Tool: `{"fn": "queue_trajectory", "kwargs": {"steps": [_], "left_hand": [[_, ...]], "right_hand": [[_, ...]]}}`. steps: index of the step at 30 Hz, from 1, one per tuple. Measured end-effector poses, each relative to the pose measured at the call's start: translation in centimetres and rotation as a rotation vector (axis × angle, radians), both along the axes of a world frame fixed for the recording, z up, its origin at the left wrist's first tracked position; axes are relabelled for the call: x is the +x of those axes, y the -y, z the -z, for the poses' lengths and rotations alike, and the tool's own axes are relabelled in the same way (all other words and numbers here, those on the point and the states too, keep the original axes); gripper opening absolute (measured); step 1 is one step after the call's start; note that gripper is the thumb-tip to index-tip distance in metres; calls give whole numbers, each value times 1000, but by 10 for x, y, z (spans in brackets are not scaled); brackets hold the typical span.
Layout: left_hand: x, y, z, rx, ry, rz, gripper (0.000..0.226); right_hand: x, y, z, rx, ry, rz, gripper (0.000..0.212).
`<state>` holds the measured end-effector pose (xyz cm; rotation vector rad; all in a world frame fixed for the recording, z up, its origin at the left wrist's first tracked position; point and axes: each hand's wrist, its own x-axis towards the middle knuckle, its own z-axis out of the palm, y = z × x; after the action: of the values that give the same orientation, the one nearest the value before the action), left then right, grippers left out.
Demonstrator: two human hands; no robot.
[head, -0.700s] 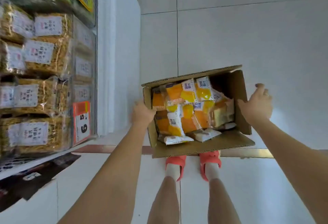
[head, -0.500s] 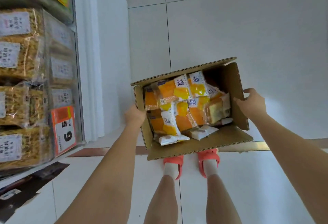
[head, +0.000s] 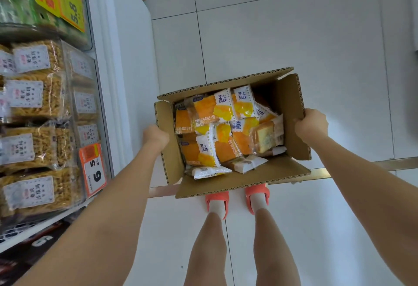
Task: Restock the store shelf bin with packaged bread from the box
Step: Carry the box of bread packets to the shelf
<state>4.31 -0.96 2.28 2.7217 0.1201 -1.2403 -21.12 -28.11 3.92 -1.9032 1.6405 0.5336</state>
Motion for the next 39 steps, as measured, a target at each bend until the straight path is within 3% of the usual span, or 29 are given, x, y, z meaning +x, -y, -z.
{"fn": "queue_trajectory", "kwargs": {"steps": [3, 7, 13, 19, 22, 29, 39], "left_hand": [[17, 22, -58, -19, 20, 62, 21], [38, 55, -169, -53, 83, 152, 8], [79, 124, -349, -173, 270, 309, 10], [119, 201, -447, -225, 445, 269, 25], [139, 247, -477, -189, 519, 275, 28], [200, 358, -516, -244, 546, 184, 36], [323, 522, -500, -209, 455, 129, 37]], "right_hand": [[7, 11, -50, -3, 18, 14, 11], [14, 30, -146, -26, 74, 38, 4], [48, 77, -297, -233, 243, 72, 8], [83, 158, -392, -319, 323, 86, 11], [108, 211, -423, -320, 361, 58, 28], [162, 339, -469, -295, 397, -6, 33], [282, 510, -474, -294, 438, -9, 34]]}}
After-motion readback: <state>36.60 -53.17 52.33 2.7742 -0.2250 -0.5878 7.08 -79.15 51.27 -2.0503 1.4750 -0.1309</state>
